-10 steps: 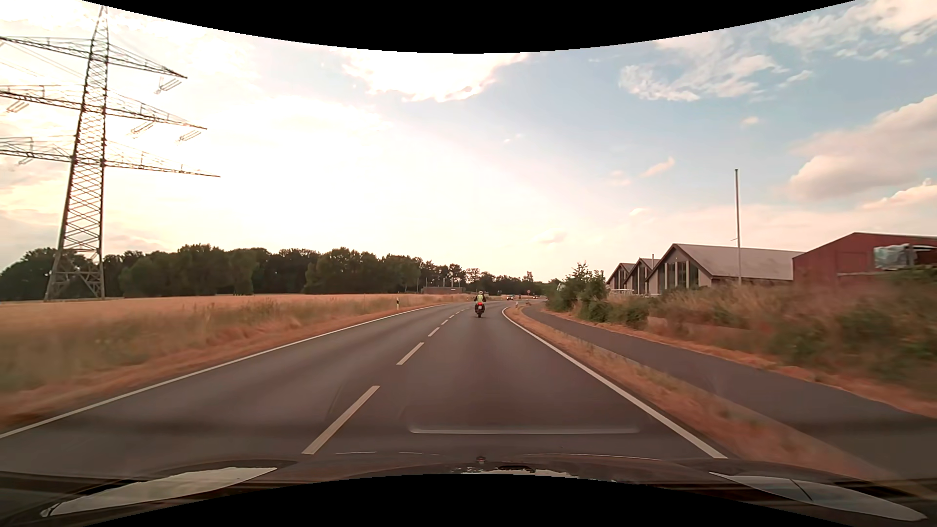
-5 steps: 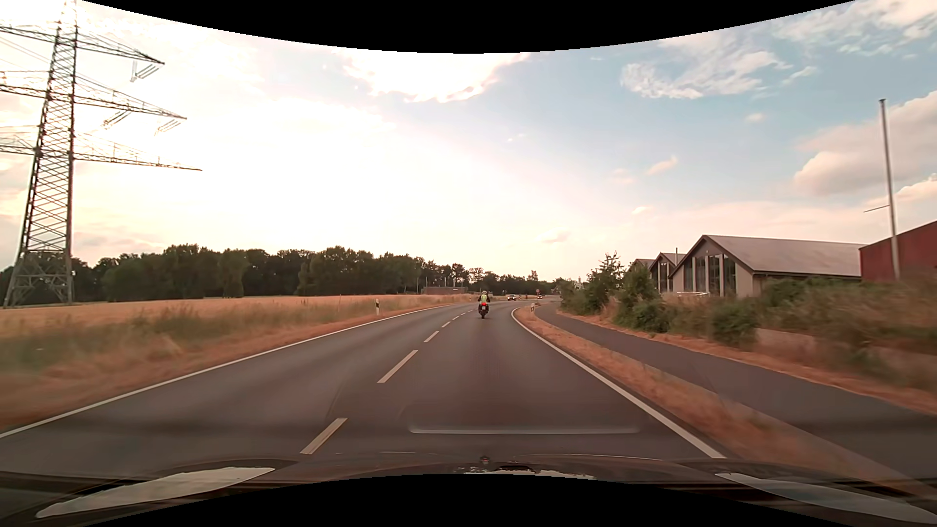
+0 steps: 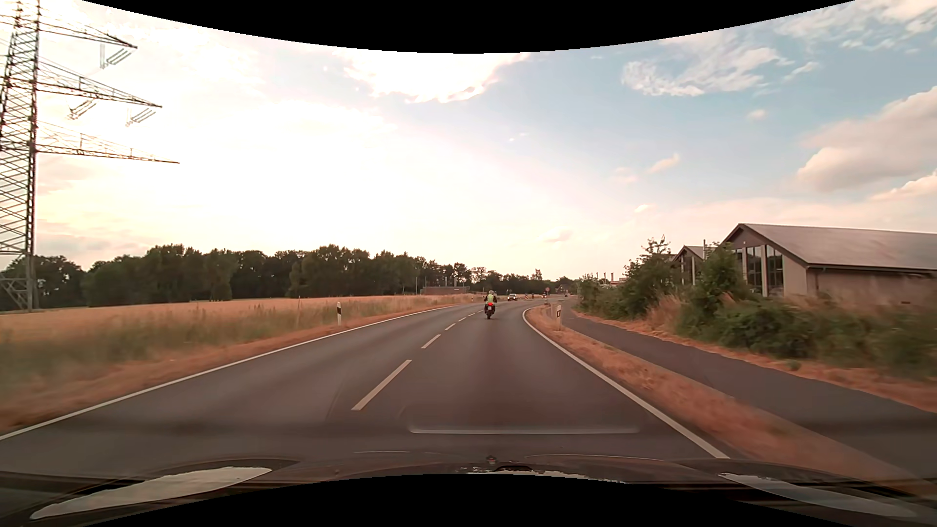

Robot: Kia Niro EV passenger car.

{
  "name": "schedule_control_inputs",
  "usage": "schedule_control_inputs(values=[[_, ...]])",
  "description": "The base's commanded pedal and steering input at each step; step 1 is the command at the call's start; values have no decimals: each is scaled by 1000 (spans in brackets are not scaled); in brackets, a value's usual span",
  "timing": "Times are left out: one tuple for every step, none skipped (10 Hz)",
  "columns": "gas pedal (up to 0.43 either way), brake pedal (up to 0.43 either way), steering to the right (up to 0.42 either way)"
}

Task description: Follow the waypoints while adhering to traffic rules and regulations

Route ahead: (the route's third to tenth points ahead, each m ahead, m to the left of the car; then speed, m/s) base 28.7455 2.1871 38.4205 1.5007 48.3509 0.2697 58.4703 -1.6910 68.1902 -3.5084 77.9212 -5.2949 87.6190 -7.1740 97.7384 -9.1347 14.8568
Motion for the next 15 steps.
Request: schedule_control_inputs(values=[[79, 0, -6], [79, 0, -5], [79, 0, 4], [79, 0, 9], [87, 0, 10], [87, 0, 9], [98, 0, 11], [98, 0, 13], [98, 0, 15], [98, 0, 16], [98, 0, 16], [98, 0, 16], [98, 0, 17], [98, 0, 19], [110, 0, 21]])
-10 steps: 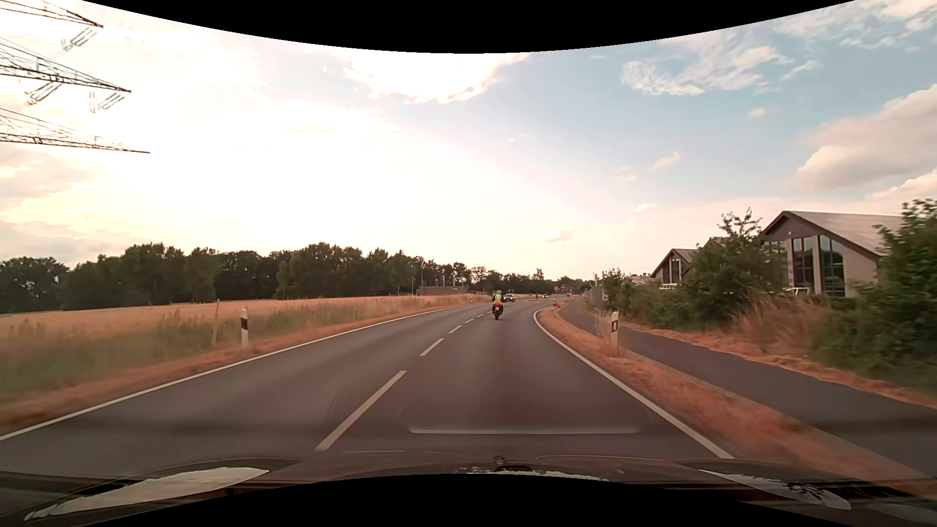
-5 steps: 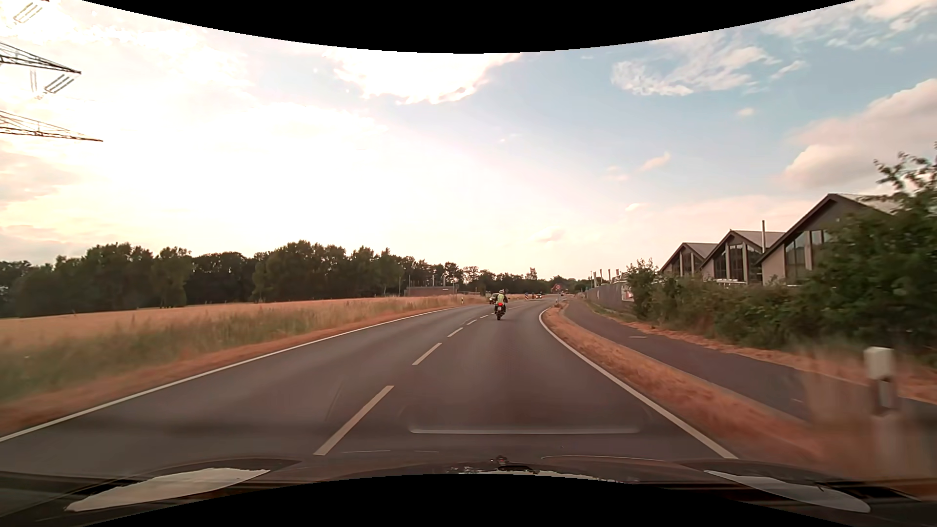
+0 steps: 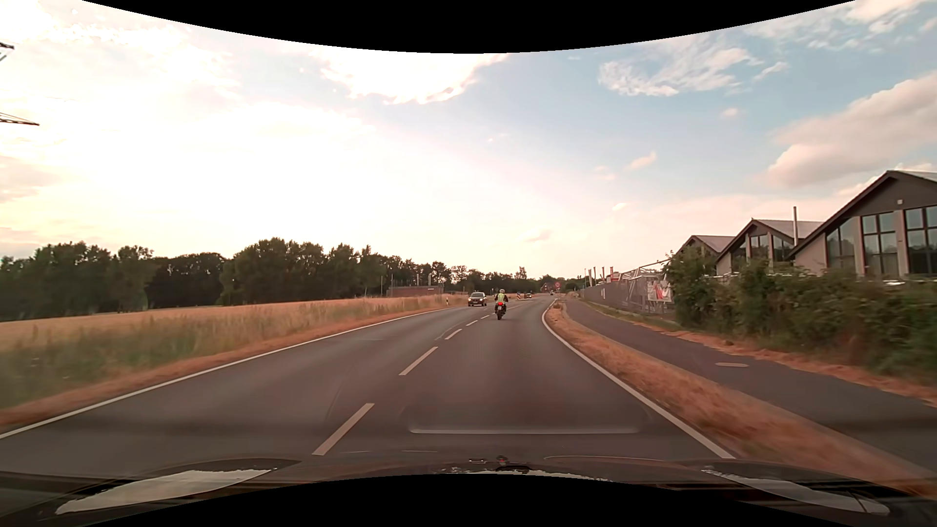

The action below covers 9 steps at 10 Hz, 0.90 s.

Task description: Follow the waypoints while adhering to traffic rules and regulations

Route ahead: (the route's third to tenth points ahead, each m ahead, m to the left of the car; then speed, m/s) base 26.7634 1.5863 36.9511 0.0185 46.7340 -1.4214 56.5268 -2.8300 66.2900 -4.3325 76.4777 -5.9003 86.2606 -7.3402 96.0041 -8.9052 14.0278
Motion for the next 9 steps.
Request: schedule_control_inputs(values=[[110, 0, 21], [110, 0, 21], [118, 0, 22], [118, 0, 23], [118, 0, 23], [130, 0, 23], [130, 0, 23], [130, 0, 23], [130, 0, 23]])
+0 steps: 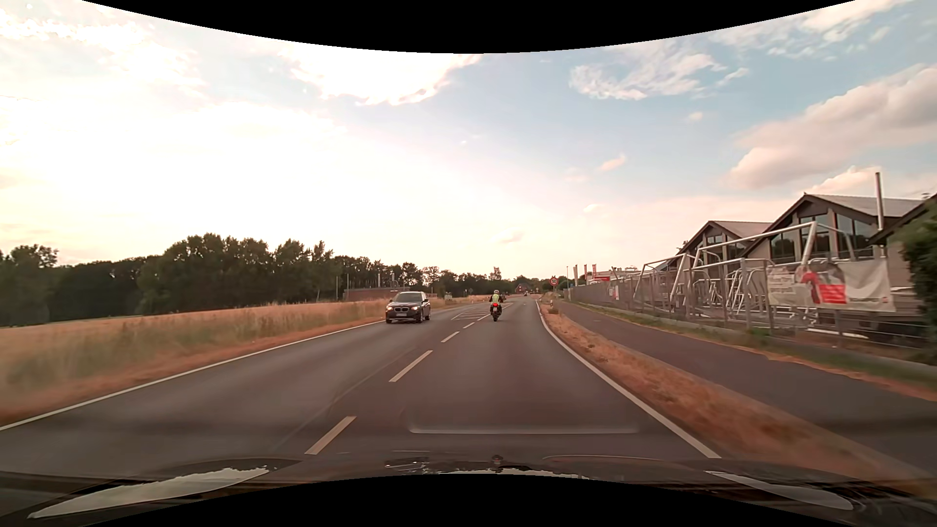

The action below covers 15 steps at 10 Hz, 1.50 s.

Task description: Follow the waypoints while adhering to traffic rules and regulations

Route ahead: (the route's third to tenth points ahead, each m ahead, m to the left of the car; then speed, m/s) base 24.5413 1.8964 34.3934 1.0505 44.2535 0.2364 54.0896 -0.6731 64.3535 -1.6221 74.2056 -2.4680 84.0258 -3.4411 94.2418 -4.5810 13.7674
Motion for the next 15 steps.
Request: schedule_control_inputs(values=[[130, 0, 23], [138, 0, 23], [138, 0, 23], [138, 0, 23], [138, 0, 22], [138, 0, 21], [138, 0, 21], [138, 0, 21], [138, 0, 21], [138, 0, 20], [138, 0, 20], [138, 0, 19], [138, 0, 17], [138, 0, 12], [138, 0, 9]])
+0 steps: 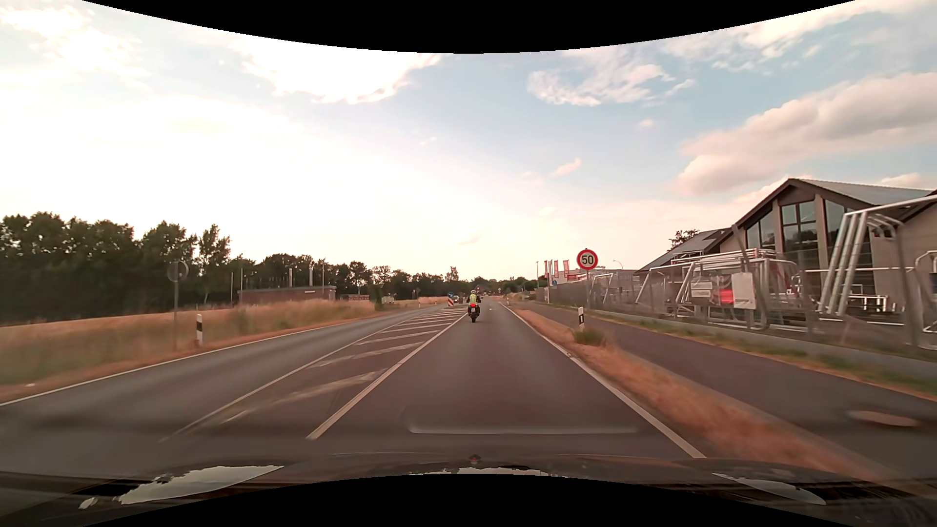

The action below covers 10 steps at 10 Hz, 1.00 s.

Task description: Follow the waypoints while adhering to traffic rules and regulations

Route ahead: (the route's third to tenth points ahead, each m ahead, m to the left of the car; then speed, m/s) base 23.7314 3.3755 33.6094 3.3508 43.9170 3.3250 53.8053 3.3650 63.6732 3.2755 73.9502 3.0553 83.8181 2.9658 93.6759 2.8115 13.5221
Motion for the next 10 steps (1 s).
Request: schedule_control_inputs(values=[[138, 0, 9], [138, 0, 9], [138, 0, 8], [138, 0, 8], [130, 0, 8], [118, 0, 8], [118, 0, 8], [110, 0, 7], [110, 0, 5], [110, 0, 5]])
